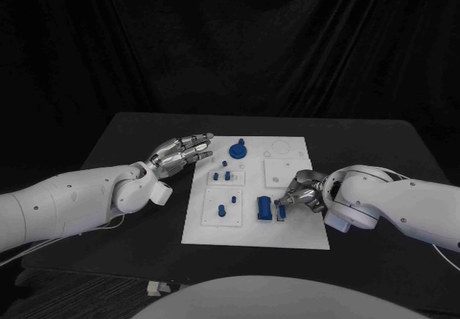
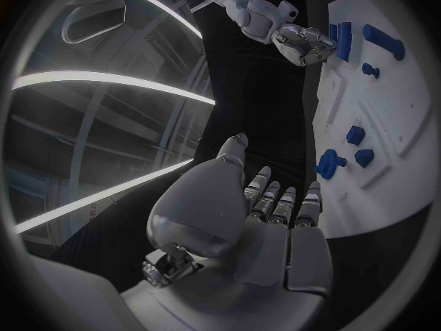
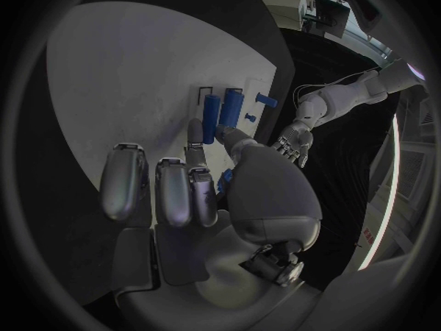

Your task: Assemble the parts on the task board

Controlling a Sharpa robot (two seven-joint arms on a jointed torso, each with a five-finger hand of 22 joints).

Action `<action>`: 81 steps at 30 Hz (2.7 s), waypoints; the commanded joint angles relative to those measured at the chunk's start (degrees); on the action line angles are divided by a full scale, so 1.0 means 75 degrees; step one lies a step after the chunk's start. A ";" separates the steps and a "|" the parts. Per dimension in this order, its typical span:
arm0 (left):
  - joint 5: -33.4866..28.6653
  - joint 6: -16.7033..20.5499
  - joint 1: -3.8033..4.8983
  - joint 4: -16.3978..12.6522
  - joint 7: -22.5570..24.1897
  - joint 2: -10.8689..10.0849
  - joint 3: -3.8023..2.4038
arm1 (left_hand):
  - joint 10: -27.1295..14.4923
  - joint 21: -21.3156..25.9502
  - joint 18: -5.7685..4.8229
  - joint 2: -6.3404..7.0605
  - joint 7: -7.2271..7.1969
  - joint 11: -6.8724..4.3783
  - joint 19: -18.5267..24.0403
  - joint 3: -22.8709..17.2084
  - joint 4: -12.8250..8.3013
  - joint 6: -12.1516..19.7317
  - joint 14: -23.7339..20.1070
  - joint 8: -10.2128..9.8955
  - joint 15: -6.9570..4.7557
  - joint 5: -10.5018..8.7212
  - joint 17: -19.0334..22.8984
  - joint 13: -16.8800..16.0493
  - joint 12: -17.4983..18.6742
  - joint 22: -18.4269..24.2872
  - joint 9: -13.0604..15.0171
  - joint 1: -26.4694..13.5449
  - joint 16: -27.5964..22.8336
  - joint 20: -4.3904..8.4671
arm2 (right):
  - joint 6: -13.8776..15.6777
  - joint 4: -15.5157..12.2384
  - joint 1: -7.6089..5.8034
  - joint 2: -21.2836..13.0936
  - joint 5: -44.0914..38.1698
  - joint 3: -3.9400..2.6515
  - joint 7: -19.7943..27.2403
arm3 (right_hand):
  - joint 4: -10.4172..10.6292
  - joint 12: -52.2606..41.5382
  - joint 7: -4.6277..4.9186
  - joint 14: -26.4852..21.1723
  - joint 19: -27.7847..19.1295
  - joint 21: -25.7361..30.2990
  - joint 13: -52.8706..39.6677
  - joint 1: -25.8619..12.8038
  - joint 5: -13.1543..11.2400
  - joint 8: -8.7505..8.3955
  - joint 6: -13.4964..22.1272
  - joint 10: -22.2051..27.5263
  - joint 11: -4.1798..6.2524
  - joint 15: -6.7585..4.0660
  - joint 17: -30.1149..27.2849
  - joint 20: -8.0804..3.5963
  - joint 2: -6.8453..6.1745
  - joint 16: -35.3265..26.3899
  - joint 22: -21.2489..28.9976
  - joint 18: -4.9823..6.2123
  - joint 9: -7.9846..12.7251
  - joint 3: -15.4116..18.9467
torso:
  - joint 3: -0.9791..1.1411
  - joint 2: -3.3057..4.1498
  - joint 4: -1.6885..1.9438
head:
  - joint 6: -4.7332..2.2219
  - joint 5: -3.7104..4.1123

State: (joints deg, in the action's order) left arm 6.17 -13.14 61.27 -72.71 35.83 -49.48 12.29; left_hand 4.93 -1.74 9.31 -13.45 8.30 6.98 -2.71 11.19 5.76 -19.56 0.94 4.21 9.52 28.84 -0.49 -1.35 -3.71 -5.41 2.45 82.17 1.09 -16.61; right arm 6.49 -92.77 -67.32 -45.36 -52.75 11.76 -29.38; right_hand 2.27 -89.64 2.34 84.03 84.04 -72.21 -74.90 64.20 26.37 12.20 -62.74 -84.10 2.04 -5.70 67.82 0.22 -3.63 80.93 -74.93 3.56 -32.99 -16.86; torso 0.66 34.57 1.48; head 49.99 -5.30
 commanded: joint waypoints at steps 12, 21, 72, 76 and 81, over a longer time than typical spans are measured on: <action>-0.0045 -0.0106 -0.0012 -0.0007 0.0084 0.0016 -0.0007 | 0.0034 -0.0036 0.0123 -0.0056 0.0047 0.0017 -0.0029 -0.0045 0.0003 -0.0008 0.0037 0.0045 0.0000 0.0052 -0.0010 -0.0009 -0.0049 -0.0009 0.0004 0.0022 0.0038 0.0004 | 0.0248 -0.0227 0.0061 -0.0176 -0.0063 0.0020 -0.0031 | -0.0542 -0.0048 -0.0088 0.0329 0.0111 0.0040 -0.2013 -0.0059 0.0039 0.0065 -0.0047 -0.0787 0.0053 -0.0032 0.0002 0.0029 0.0009 -0.0040 -0.1311 0.0051 -0.0028 -0.0535 | 0.0002 0.0003 0.0000 | 0.0002 -0.0001; -0.0045 -0.0109 -0.0014 -0.0004 0.0079 0.0020 -0.0007 | 0.0034 -0.0036 0.0123 -0.0056 0.0047 0.0017 -0.0029 -0.0045 0.0003 -0.0008 0.0037 0.0045 0.0000 0.0052 -0.0010 -0.0009 -0.0049 -0.0009 0.0004 0.0022 0.0038 0.0004 | 0.0242 -0.0162 0.0076 -0.0150 -0.0064 0.0021 -0.0090 | -0.0498 -0.0048 -0.0095 0.0328 0.0112 0.0042 -0.2013 -0.0118 -0.0016 0.0090 -0.0041 -0.0787 0.0063 -0.0045 -0.0010 0.0017 0.0018 -0.0045 -0.1311 0.0052 -0.0043 -0.0483 | 0.0003 -0.0002 0.0000 | 0.0002 -0.0005; -0.0045 -0.0188 -0.0034 0.0025 0.0038 0.0044 -0.0007 | 0.0024 -0.0037 0.0120 -0.0061 0.0056 0.0025 -0.0032 -0.0065 -0.0005 -0.0003 0.0040 0.0048 0.0016 0.0056 -0.0011 -0.0007 -0.0059 -0.0005 0.0004 0.0025 0.0044 0.0001 | -0.0062 -0.0011 0.0148 0.0015 -0.0173 0.0021 -0.0393 | 0.0659 -0.0048 -0.0012 0.0306 0.0086 0.0229 -0.2013 -0.1059 -0.2675 0.0202 0.0148 -0.0787 -0.0008 0.0010 -0.0191 0.0057 -0.0045 -0.0124 -0.1267 0.0079 0.0041 0.0973 | 0.0001 0.0002 0.0000 | 0.0002 -0.0046; -0.0045 -0.0192 -0.0040 0.0042 0.0030 0.0051 -0.0007 | 0.0024 -0.0037 0.0120 -0.0061 0.0056 0.0025 -0.0032 -0.0065 -0.0005 -0.0003 0.0040 0.0048 0.0016 0.0056 -0.0011 -0.0007 -0.0059 -0.0005 0.0004 0.0025 0.0044 0.0001 | -0.0019 -0.0016 0.0148 0.0006 -0.0181 0.0021 -0.0375 | 0.0786 -0.0048 -0.0061 0.0310 0.0093 0.0218 -0.2013 -0.1098 -0.2654 0.0334 0.0020 -0.0787 0.0027 -0.0013 -0.0174 0.0044 0.0043 -0.0113 -0.1272 0.0079 -0.0015 0.1095 | 0.0003 0.0003 0.0003 | 0.0002 -0.0044; -0.0045 -0.0202 -0.0048 0.0056 0.0024 0.0064 -0.0007 | 0.0024 -0.0037 0.0120 -0.0061 0.0056 0.0025 -0.0032 -0.0065 -0.0005 -0.0003 0.0040 0.0048 0.0016 0.0056 -0.0011 -0.0007 -0.0059 -0.0005 0.0004 0.0025 0.0044 0.0001 | 0.0013 -0.0013 0.0148 0.0004 -0.0185 0.0021 -0.0369 | 0.0901 -0.0048 -0.0163 0.0315 0.0099 0.0214 -0.2013 -0.1073 -0.2546 0.0642 -0.0152 -0.0787 0.0114 -0.0080 -0.0150 -0.0010 0.0135 -0.0099 -0.1275 0.0079 -0.0252 0.1250 | 0.0002 0.0003 0.0000 | 0.0002 -0.0047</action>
State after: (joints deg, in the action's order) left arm 6.17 -13.85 61.01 -72.24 35.47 -49.14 12.29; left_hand 4.93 -1.74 9.31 -13.45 8.30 6.98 -2.70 11.03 5.60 -19.56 0.94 4.21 9.52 29.06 -0.50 -1.34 -3.93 -5.41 2.44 82.17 1.09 -16.61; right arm 6.67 -92.75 -66.36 -45.29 -53.71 11.93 -31.30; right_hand 9.06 -89.64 1.11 84.02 84.04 -70.76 -74.92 56.17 7.02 16.80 -63.58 -84.11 2.52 -6.02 66.62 0.22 -3.33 80.35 -74.94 3.57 -34.71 -7.69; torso 0.68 34.58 1.48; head 49.99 -5.64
